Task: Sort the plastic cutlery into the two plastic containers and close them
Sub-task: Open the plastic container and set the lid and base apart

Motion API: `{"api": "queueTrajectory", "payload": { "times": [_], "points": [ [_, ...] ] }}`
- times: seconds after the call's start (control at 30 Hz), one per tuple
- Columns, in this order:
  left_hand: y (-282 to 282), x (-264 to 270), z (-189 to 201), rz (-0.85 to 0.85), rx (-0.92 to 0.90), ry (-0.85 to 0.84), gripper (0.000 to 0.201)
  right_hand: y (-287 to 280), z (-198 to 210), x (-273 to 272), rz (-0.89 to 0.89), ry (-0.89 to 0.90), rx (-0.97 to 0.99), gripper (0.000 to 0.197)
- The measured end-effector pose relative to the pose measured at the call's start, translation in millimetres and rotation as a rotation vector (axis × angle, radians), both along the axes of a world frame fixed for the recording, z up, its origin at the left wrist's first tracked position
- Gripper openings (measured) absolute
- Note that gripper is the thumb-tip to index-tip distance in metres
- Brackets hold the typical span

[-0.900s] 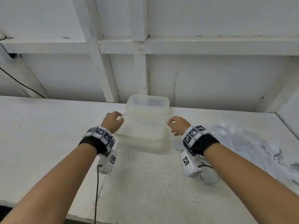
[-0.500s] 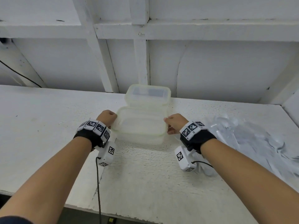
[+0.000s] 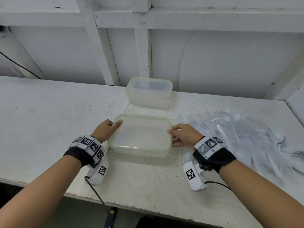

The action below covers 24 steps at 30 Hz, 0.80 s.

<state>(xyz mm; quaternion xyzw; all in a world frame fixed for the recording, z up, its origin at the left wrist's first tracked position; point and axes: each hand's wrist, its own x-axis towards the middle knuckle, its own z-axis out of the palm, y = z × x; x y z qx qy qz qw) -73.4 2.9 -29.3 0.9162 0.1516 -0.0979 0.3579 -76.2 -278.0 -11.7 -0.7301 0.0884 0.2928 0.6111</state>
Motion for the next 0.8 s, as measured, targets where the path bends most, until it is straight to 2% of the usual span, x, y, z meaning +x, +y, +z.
{"api": "queueTrajectory", "payload": {
  "times": [0.13,0.27,0.33,0.63,0.8],
  "points": [
    [1,-2,0,0.021,-0.09,-0.009,0.04,-2,-2,1,0.003,0.01,0.025,0.011],
    [10,-12,2,0.243,-0.622,0.013,0.026,-2,-2,1,-0.008,0.013,0.037,0.009],
    [17,-12,3,0.238,-0.721,0.061,0.023,-2,-3,0,-0.015,0.007,0.044,0.008],
    [13,-8,0,0.195,-0.762,0.073,0.024,3,-5,-2,-0.064,0.005,0.07,0.018],
    [17,-5,1,0.209,-0.681,0.098,0.034,11,-3,-3,-0.093,0.025,0.003,0.01]
  ]
}}
